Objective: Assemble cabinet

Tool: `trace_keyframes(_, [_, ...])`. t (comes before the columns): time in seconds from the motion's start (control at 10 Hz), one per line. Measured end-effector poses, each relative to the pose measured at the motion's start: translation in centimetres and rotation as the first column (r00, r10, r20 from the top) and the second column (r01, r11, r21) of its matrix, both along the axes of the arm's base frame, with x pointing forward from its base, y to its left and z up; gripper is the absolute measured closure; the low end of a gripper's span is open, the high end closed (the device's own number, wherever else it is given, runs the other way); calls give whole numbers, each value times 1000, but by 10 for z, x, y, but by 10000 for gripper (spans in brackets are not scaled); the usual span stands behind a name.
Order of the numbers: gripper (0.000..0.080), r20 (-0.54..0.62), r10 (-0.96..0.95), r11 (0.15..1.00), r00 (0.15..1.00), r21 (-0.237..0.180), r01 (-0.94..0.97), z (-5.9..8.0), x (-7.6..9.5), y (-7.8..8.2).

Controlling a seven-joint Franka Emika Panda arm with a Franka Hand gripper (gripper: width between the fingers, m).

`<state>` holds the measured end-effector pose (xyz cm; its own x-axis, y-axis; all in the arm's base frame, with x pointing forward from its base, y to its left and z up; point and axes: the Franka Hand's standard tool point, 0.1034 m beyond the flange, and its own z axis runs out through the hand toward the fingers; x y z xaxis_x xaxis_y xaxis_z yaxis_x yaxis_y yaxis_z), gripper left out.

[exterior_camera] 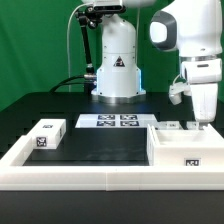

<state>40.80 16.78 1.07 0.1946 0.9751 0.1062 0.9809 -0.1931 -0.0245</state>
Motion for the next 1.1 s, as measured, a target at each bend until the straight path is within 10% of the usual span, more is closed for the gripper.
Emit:
trace_keyframes(0.1, [113,0,0,1000,1000,0,0,0,0,0])
trace_keyframes(0.3, [453,-1,0,1000,1000,0,0,-1,0,0])
trace_keyframes(0.4, [453,-2,-1,1000,1000,0,1,-1,-1,0])
trace_keyframes(0.6, [731,0,-4,1000,1000,1,4,-1,0,-1])
trace_keyframes(1.1, [731,0,-8,1000,1000,1,8,-1,1,-3])
